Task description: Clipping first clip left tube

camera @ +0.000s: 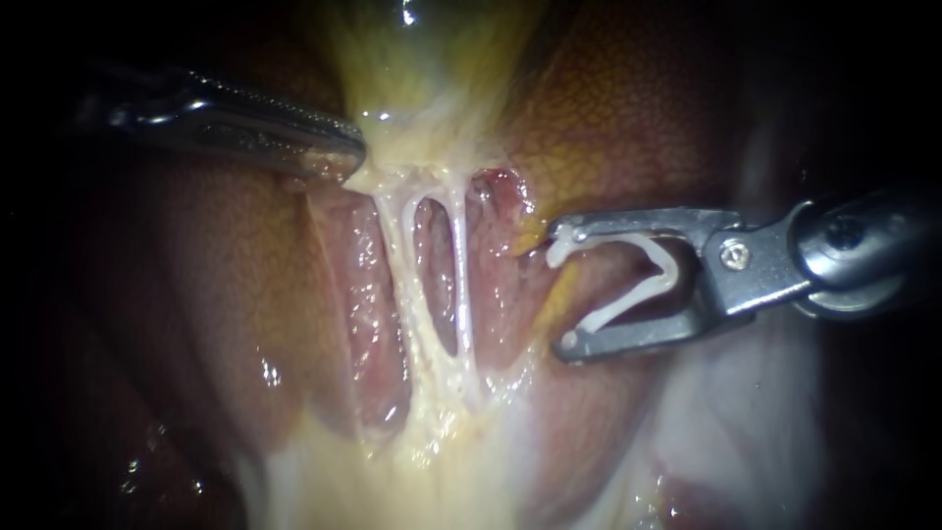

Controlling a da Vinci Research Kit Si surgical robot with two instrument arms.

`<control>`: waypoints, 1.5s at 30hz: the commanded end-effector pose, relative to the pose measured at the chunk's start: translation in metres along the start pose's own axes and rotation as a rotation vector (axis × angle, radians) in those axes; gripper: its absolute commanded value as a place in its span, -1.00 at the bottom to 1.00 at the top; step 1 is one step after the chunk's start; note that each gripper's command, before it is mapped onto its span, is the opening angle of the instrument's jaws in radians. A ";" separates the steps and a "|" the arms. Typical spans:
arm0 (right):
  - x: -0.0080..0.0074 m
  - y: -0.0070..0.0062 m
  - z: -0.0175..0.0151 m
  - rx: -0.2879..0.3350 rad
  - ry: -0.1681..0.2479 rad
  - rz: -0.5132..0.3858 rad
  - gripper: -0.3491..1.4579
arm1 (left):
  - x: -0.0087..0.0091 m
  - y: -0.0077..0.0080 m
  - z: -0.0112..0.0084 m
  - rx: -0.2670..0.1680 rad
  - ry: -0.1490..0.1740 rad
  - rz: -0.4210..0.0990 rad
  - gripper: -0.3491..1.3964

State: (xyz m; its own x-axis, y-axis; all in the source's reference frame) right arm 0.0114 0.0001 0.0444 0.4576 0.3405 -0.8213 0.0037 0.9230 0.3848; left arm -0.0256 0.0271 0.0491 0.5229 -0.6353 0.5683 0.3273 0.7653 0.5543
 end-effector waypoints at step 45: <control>-0.0055 0.0008 0.0093 0.159 0.047 0.179 -0.02 | -0.0001 0.0000 -0.0001 0.001 0.000 0.000 -1.00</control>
State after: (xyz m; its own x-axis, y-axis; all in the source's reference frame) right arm 0.0173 -0.0028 0.0533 0.4214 0.5087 -0.7508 0.0689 0.8075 0.5858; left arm -0.0255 0.0272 0.0490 0.5227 -0.6350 0.5687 0.3259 0.7653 0.5550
